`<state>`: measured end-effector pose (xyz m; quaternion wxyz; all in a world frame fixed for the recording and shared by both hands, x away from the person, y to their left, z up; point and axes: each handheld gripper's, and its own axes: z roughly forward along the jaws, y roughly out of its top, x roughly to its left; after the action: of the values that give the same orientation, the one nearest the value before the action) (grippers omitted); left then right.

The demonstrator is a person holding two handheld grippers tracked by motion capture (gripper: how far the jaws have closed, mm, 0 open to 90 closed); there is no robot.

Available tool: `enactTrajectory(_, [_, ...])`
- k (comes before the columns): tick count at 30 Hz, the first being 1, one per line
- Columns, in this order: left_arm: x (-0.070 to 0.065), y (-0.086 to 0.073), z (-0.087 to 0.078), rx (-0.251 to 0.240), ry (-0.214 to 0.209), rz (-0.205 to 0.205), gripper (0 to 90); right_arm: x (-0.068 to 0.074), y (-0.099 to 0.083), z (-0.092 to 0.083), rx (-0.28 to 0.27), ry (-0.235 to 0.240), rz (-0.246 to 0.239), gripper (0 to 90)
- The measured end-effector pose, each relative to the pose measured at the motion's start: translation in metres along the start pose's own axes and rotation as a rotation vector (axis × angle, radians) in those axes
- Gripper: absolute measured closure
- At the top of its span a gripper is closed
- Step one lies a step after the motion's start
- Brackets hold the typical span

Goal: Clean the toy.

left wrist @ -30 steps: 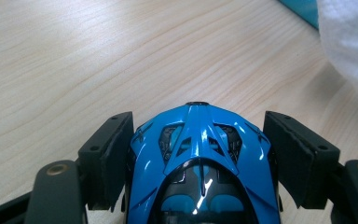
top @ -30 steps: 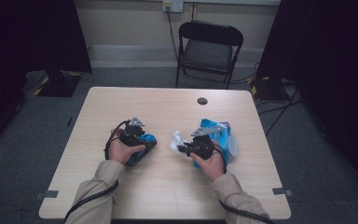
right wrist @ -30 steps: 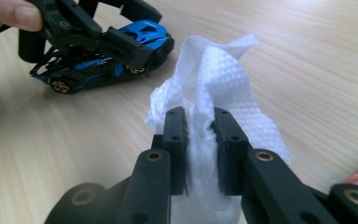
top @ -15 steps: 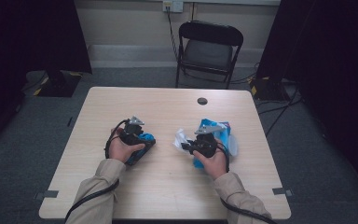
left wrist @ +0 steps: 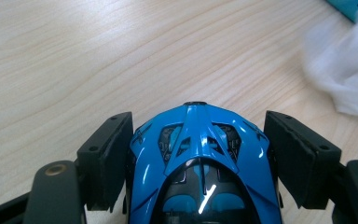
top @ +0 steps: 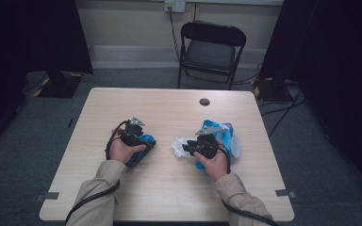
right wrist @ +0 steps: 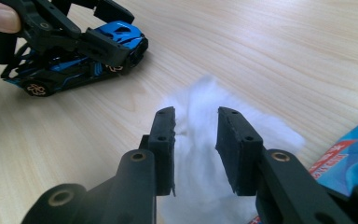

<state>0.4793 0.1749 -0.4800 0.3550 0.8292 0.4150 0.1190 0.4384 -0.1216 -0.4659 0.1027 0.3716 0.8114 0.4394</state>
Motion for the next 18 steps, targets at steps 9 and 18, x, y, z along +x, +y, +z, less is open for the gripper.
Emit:
enactTrajectory(9, [0.005, -0.002, -0.009, -0.025, -0.017, -0.022, 27.8, 0.000, 0.002, -0.002, -0.004, -0.004, -0.006, 60.4])
enactTrajectory(18, [0.010, -0.009, -0.019, -0.037, -0.023, -0.049, 24.7, 0.002, 0.006, -0.004, -0.009, 0.003, -0.012, 48.9])
